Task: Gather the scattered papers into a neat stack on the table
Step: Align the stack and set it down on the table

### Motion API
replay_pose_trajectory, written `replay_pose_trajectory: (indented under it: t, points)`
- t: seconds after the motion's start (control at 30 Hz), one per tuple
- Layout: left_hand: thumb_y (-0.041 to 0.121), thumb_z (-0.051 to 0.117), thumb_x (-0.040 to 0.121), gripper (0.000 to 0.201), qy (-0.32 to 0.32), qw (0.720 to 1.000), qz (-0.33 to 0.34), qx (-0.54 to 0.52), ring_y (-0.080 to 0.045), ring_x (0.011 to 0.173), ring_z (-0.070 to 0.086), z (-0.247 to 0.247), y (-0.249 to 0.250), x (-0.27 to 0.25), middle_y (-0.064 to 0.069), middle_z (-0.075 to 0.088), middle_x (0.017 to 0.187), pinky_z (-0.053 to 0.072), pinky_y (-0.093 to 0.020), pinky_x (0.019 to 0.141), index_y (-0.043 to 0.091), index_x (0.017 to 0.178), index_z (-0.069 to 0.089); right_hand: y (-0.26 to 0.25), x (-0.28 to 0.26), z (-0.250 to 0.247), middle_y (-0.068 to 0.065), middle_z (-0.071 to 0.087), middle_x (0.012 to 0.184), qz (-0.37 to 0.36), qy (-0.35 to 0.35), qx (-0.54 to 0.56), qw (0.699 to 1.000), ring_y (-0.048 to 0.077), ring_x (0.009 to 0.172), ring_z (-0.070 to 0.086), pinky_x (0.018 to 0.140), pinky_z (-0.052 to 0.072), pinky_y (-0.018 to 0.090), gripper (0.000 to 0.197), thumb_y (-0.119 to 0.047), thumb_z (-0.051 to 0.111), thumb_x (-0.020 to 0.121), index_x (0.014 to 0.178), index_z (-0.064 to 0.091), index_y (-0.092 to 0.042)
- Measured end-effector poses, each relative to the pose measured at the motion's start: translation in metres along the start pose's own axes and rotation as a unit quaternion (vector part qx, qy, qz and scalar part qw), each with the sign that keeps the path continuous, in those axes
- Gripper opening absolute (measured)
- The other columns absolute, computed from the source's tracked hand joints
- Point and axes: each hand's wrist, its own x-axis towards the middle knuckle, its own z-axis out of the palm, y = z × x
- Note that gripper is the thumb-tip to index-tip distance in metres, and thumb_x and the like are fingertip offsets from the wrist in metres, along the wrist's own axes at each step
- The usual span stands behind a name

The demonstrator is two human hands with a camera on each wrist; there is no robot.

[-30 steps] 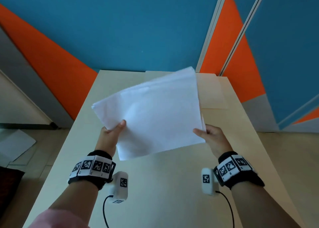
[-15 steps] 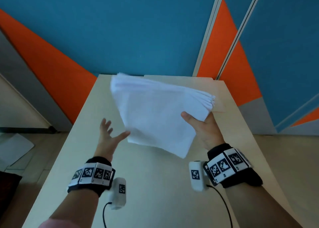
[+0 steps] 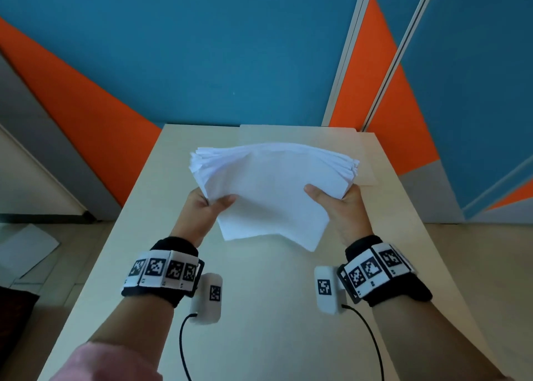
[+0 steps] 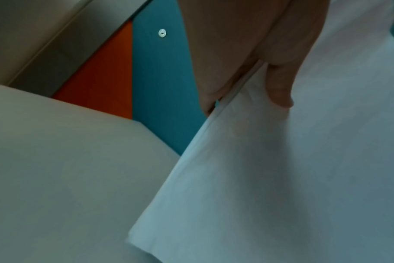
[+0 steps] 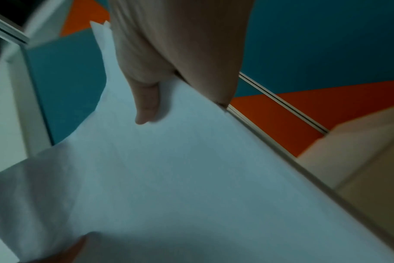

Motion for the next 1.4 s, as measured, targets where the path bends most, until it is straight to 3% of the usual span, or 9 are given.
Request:
replay_pose_trajectory:
  t: [0.1,0.23,0.3,0.43,0.67,0.93,1.07,1.17,1.4]
  points:
    - [0.000,0.066,0.079,0.036,0.009,1.000,-0.020,-0.014,-0.016,0.090,0.063,0.004,-0.009,-0.003,0.005,0.068,0.093,0.047,-0.035,0.083,0.029,0.097,0.057,0.007,-0.005,-0.001,-0.013,0.073,0.071,0.028,0.024,0.025,0.999,0.002,0.066,0.070,0.061,0.054,0.019,0.021,0.004,0.069,0.078,0.085,0.068,-0.016]
    - [0.027,0.077,0.063,0.054,0.033,0.997,0.031,-0.055,-0.018,0.104,0.062,0.013,0.004,-0.006,0.001,0.063,0.112,0.051,-0.039,0.094,0.042,0.105,0.047,0.000,-0.005,0.000,-0.002,0.071,0.094,-0.043,0.040,0.074,0.995,0.008,0.087,0.068,0.076,0.055,0.021,0.028,-0.001,0.069,0.079,0.104,0.063,-0.012]
    - [0.042,0.074,0.064,0.053,0.074,0.993,0.054,-0.070,-0.017,0.093,0.063,0.021,0.015,-0.007,0.002,0.064,0.104,0.051,-0.035,0.088,0.044,0.108,0.044,-0.006,-0.005,0.005,-0.001,0.063,0.091,-0.081,0.081,0.074,0.991,0.003,0.084,0.062,0.080,0.050,0.018,0.019,-0.019,0.067,0.076,0.095,0.062,-0.021]
    - [0.061,0.045,0.071,0.041,0.192,0.969,0.114,-0.104,0.001,0.071,0.049,0.038,0.037,-0.007,0.009,0.048,0.081,0.040,-0.015,0.074,0.029,0.097,0.050,-0.014,-0.006,0.020,-0.003,0.039,0.065,-0.143,0.166,0.086,0.972,-0.008,0.053,0.042,0.056,0.035,0.002,0.014,-0.029,0.061,0.081,0.077,0.056,-0.016]
    - [0.026,0.058,0.074,0.010,0.271,0.954,0.101,-0.080,-0.017,0.083,0.049,0.037,0.043,0.015,-0.001,0.054,0.083,0.039,-0.028,0.082,0.027,0.070,0.050,-0.013,-0.002,0.021,0.001,0.043,0.062,-0.152,0.223,0.074,0.960,-0.005,0.050,0.042,0.052,0.034,0.003,0.020,0.000,0.057,0.083,0.069,0.057,-0.015]
    - [0.048,0.063,0.067,0.021,0.151,0.977,0.114,-0.101,-0.014,0.065,0.048,0.025,0.038,0.011,0.002,0.048,0.074,0.040,-0.027,0.066,0.035,0.075,0.048,-0.014,-0.001,0.010,-0.016,0.037,0.056,-0.153,0.152,0.069,0.974,-0.003,0.048,0.035,0.052,0.032,0.004,0.007,-0.019,0.062,0.088,0.089,0.055,-0.016]
    - [0.033,0.076,0.056,0.048,0.049,0.992,0.077,-0.083,-0.008,0.079,0.066,0.011,0.015,0.012,0.002,0.064,0.094,0.055,-0.021,0.073,0.029,0.097,0.051,0.000,0.000,-0.006,0.001,0.056,0.085,-0.100,0.044,0.036,0.993,0.008,0.079,0.054,0.078,0.046,0.018,0.049,-0.039,0.081,0.061,0.103,0.057,-0.031]
    - [0.026,0.078,0.056,0.059,-0.011,0.998,0.007,-0.067,-0.005,0.083,0.071,0.002,-0.011,0.016,0.004,0.072,0.096,0.056,-0.019,0.071,0.011,0.110,0.060,0.012,0.000,-0.013,-0.005,0.071,0.082,0.007,-0.026,0.051,0.998,0.006,0.074,0.069,0.064,0.055,0.019,0.033,-0.003,0.075,0.072,0.098,0.062,-0.017]
    - [0.014,0.070,0.068,0.019,-0.047,0.994,-0.099,-0.018,0.005,0.068,0.070,0.004,-0.054,0.019,0.017,0.076,0.071,0.051,-0.014,0.067,0.019,0.086,0.067,0.066,0.011,-0.019,-0.001,0.068,0.105,0.168,-0.087,-0.115,0.975,0.014,0.095,0.064,0.100,0.046,0.038,0.028,-0.008,0.074,0.078,0.087,0.060,-0.030]
